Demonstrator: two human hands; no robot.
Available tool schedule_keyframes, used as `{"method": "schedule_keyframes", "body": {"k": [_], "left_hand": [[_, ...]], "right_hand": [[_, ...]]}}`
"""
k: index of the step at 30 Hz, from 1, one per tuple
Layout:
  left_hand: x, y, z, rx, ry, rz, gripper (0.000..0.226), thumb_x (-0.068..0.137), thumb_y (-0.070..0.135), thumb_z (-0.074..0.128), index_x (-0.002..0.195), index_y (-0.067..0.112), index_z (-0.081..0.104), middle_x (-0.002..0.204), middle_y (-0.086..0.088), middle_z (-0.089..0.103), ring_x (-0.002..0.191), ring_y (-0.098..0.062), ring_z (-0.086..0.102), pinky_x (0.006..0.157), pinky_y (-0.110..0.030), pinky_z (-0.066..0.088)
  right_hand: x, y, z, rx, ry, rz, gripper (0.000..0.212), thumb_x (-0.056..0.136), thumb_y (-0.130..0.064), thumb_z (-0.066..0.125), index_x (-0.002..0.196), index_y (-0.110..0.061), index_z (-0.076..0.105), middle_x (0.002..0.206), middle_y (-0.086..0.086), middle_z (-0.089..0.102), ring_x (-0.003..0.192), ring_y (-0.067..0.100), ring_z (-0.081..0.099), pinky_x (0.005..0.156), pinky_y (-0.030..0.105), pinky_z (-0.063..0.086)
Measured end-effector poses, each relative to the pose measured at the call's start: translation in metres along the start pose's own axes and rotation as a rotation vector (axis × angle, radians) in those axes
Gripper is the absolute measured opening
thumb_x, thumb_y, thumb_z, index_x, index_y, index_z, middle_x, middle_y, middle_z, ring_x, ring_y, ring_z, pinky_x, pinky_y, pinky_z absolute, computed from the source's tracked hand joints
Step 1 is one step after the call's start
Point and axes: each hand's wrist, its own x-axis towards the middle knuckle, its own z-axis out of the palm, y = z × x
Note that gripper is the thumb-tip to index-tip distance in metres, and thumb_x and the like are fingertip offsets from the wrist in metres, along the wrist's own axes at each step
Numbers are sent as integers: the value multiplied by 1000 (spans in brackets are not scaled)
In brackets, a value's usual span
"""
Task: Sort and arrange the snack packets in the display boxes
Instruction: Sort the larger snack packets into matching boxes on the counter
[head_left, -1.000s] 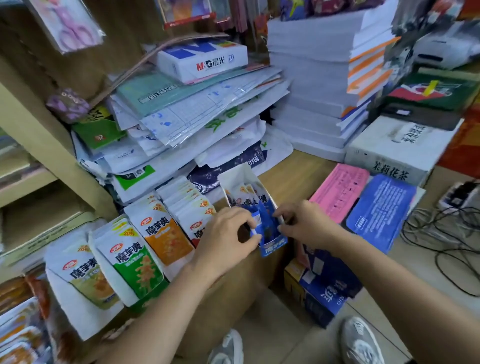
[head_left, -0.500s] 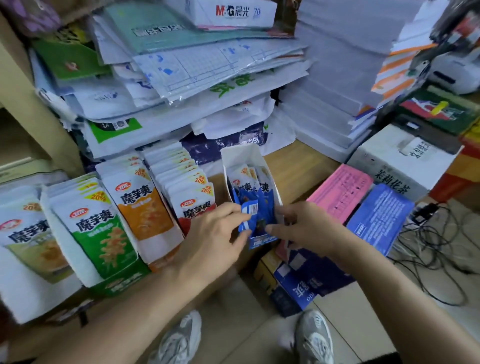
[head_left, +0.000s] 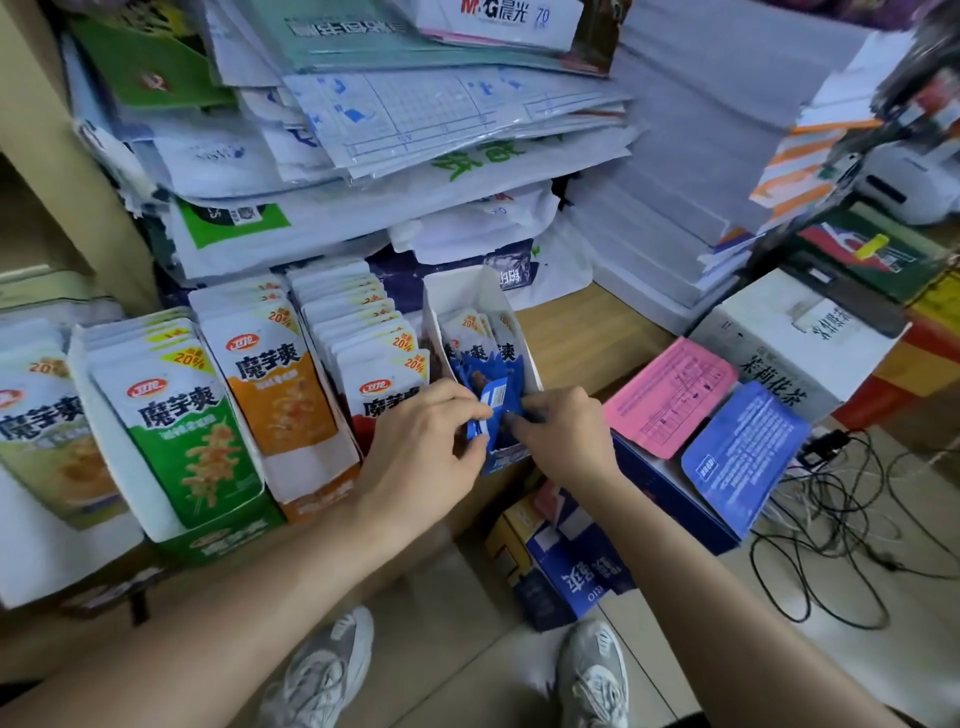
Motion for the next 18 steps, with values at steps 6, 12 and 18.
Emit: {"method": "schedule_keyframes", "body": {"k": [6,12,18], "left_hand": [[2,-3,-1,-6,-9,-26,21,82,14,81,103,14,79,99,7,70,83,-10,68,72,-36,62],[8,-3,-2,-16,2,-24,13,81,15,83,94,14,81,91,6,70,67,-8,67,64,-33,61],[19,-7,-9,-11,-26,-28,13,81,7,81,91,16,82,87,6,73,69,-8,68,66,-35,62]], "right_hand": [[-1,-5,-2,243,240,-90,8,91,-20,74,90,-20,82,116,-10,63,111,16,55,89,36,48],[-7,-7,-36,436,320,-111,14,97,-14,66,90,-14,78,75,4,75,66,22,70,60,48,57],[-13,-4,-39,445,90,-65,6,97,-10,65,102,-13,67,91,-4,78,84,13,75,73,39,63]]}}
